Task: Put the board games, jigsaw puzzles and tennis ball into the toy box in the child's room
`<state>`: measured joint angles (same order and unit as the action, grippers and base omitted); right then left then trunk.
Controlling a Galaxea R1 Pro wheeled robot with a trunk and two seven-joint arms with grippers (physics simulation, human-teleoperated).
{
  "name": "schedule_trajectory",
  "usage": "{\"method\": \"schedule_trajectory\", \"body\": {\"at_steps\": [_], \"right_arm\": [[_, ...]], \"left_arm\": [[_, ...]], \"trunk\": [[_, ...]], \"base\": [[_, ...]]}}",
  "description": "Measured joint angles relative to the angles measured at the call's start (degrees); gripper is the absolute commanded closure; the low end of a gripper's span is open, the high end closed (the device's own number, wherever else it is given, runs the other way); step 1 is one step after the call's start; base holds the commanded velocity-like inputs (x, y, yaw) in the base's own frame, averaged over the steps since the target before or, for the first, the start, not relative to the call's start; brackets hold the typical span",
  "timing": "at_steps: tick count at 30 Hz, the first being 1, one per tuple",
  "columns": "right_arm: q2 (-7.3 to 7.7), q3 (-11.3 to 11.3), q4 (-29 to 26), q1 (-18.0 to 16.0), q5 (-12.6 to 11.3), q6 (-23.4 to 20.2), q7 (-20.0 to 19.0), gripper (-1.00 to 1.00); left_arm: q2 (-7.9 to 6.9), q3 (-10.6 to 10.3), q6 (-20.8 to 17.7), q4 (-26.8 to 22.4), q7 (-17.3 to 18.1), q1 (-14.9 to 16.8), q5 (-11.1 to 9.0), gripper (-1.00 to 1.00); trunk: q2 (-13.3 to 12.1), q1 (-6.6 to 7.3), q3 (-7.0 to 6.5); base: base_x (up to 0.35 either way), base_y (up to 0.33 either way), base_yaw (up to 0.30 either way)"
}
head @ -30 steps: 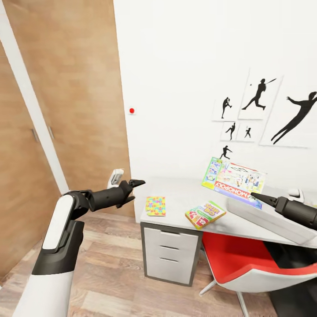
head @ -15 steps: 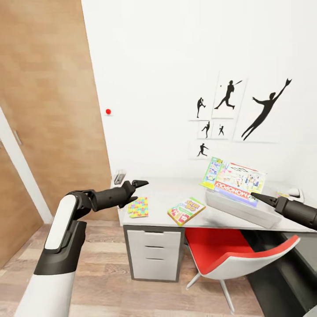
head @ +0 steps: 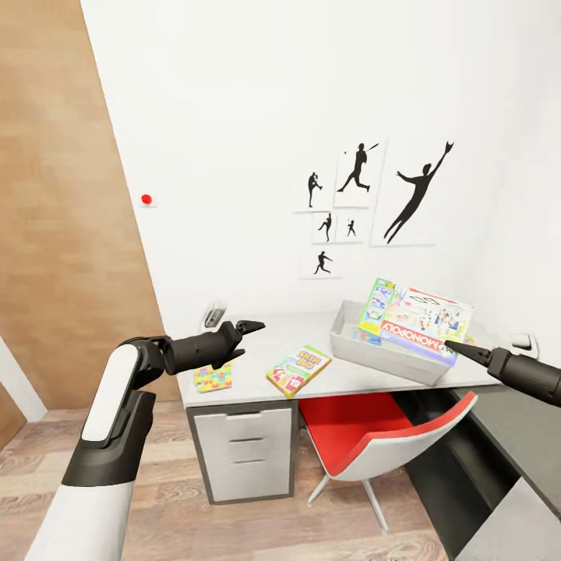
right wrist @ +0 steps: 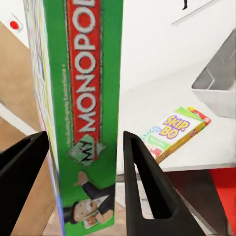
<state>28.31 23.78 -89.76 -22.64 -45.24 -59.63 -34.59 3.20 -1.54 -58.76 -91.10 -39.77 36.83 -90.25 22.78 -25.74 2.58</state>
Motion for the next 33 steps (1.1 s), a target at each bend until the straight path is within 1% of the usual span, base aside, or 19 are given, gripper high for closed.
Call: {"method": "schedule_trajectory", "body": {"at_steps": [3,6,7,9,10,11,12,14,17,19,20,22,24,28,33], "right_arm": [[0.03,-0.01,0.43,-0.09,-0.08,-0.01,0.12,1.0],[0.07,0.0,0.9,-0.16,0.12,0.04,0.74,1.0],[0.07,-0.01,1.06,-0.21,-0.35,-0.07,1.39,1.0],[0.09,0.0,1.36,-0.27,0.19,0.05,3.37,1.0],[0.11,0.01,1.48,-0.31,0.04,0.01,4.58,1.0],[0.11,0.01,1.48,-0.31,-0.03,0.0,4.59,1.0],[0.12,0.0,1.58,-0.37,-0.69,-0.12,5.81,1.0],[0.14,-0.01,1.83,-0.47,-0.09,0.0,8.08,1.0],[0.15,-0.02,2.08,-0.54,-0.89,-0.13,9.64,1.0],[0.14,-0.02,2.24,-0.56,-0.46,-0.07,10.24,1.0],[0.14,-0.03,2.35,-0.58,-0.95,-0.14,10.66,1.0],[0.14,-0.03,2.52,-0.61,-0.67,-0.1,11.33,1.0],[0.12,-0.04,2.63,-0.62,-0.89,-0.13,11.75,1.0],[0.1,-0.04,2.73,-0.58,-0.88,-0.12,12.11,1.0],[0.09,-0.09,2.77,-0.52,-0.88,-0.13,12.34,1.0]], "left_arm": [[-0.02,-0.16,0.0,0.0,0.01,0.01,0.05,-1.0],[-0.1,-0.8,-0.02,0.0,0.03,0.01,0.08,-1.0],[-0.13,-1.29,-0.01,0.0,0.05,0.01,0.05,-1.0],[-0.15,-2.37,0.03,0.0,0.07,0.01,0.1,-1.0],[-0.17,-2.79,0.06,0.0,0.06,0.01,0.15,-1.0],[-0.17,-2.8,0.05,0.0,0.06,0.01,0.17,-1.0],[-0.18,-3.13,0.09,0.02,0.04,0.01,0.17,-1.0],[-0.2,-3.55,0.14,0.01,0.06,0.0,0.21,-1.0],[-0.23,-3.77,0.19,0.01,0.08,-0.03,0.24,-1.0],[-0.25,-3.84,0.2,0.0,0.09,-0.04,0.34,-1.0],[-0.26,-3.9,0.21,0.0,0.09,-0.04,0.47,-1.0],[-0.26,-3.98,0.22,0.0,0.1,-0.06,0.96,-1.0],[-0.22,-4.04,0.22,0.0,0.1,-0.07,1.64,-1.0],[-0.2,-4.06,0.23,0.0,0.11,-0.07,2.37,-1.0],[-0.31,-3.96,0.29,0.04,0.11,-0.16,2.91,-1.0]], "trunk": [[0.01,0.01,0.01],[0.0,0.01,0.02],[0.0,0.01,0.02],[0.0,0.01,0.02],[0.0,0.01,0.02],[0.0,0.01,0.03],[0.0,0.01,0.02],[0.0,0.0,0.03],[0.0,0.0,0.03],[0.0,0.0,0.03],[0.0,0.0,0.03],[0.0,0.0,0.03],[0.0,0.0,0.03],[-0.01,0.0,0.03],[0.0,0.0,0.03]], "base": [[0.116,0.0,-0.172],[0.172,0.0,-0.101],[0.149,0.0,-0.069],[0.107,0.0,-0.05],[0.095,0.0,-0.044],[0.076,0.0,-0.036],[0.061,0.0,-0.028],[0.044,0.0,-0.02],[0.032,0.0,-0.015],[0.022,-0.006,-0.01],[0.016,-0.039,-0.007],[0.011,-0.101,-0.005],[0.008,-0.158,-0.004],[0.005,-0.22,-0.002],[0.026,-0.27,-0.001]]}}
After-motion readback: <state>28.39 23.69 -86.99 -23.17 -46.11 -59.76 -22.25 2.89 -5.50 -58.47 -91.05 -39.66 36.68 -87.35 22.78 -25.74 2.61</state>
